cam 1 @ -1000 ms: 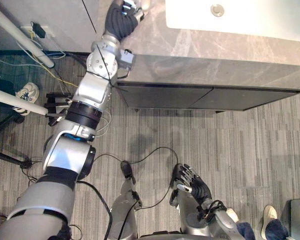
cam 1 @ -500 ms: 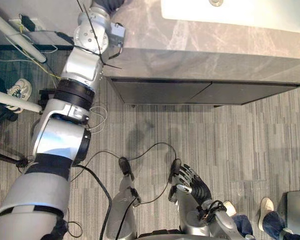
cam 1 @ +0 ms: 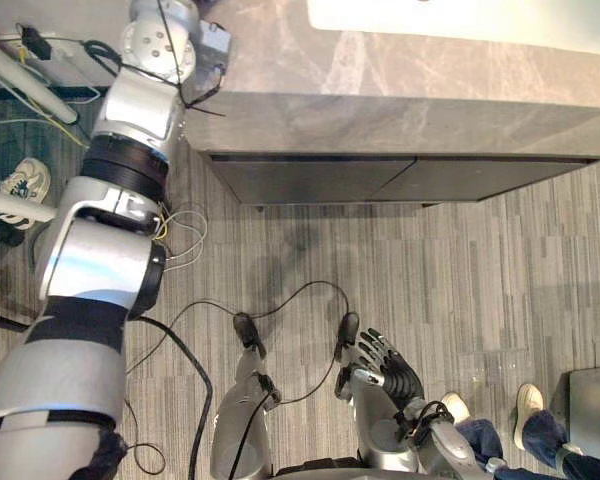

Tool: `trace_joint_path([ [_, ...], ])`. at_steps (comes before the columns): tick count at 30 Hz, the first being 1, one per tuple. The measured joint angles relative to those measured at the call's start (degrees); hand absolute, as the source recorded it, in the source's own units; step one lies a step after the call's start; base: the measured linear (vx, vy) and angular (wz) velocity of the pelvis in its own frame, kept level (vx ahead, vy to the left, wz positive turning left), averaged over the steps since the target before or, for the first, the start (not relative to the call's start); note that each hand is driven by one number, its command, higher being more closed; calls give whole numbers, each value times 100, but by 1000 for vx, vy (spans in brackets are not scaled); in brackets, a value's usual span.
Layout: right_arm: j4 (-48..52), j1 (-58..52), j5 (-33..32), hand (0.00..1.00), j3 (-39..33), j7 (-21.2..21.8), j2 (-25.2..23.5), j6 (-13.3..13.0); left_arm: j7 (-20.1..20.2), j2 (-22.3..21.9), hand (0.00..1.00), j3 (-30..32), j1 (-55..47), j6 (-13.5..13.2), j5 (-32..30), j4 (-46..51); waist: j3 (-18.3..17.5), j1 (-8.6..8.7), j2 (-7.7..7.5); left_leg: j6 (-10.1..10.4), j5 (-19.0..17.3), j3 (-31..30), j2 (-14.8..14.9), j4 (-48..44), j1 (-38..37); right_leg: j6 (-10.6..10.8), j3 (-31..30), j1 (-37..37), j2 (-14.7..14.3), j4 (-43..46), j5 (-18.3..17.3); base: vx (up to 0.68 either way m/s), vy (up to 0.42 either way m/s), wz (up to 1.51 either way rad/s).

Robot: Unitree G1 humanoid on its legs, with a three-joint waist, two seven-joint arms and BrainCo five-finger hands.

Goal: Organize washtable

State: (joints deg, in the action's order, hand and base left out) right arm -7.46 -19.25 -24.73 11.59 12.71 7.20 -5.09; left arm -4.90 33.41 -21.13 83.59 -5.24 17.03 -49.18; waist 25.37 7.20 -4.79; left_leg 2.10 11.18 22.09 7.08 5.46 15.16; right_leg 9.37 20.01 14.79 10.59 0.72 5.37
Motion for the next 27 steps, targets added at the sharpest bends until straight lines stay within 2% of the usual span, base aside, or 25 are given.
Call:
trace_joint_path([
  [8, 10, -17, -58, 0, -120, -1, -4, -26, 5, 77, 100, -106, 322, 49, -64, -365, 1, 58, 0, 0, -1, 129, 19, 1, 30, -55, -128, 108, -23, -30, 46, 13, -31, -8],
  [12, 13, -56, -70, 0, -289, -4, -4, -64, -1, 181, 100, -115, 433, 48, -73, -428, 17, 141, -2, 0, 0, 145, 18, 1, 69, -27, -139, 153, -25, -43, 79, 4, -7, -1],
  [23, 264, -168, -453, 0, -519, -8, -22, -117, -14, 342, 100, -133, 836, 34, -82, -531, 149, 150, 77, -6, 7, 7, -2, 0, 262, -24, -63, 268, -16, -43, 81, 12, -20, 4],
  [27, 333, -286, -565, 0, -620, -6, -169, -117, -13, 347, 100, -201, 923, 27, -80, -531, 164, 149, 103, -6, 7, -22, -11, 0, 301, -25, -1, 271, -11, -42, 79, 30, -25, 8],
])
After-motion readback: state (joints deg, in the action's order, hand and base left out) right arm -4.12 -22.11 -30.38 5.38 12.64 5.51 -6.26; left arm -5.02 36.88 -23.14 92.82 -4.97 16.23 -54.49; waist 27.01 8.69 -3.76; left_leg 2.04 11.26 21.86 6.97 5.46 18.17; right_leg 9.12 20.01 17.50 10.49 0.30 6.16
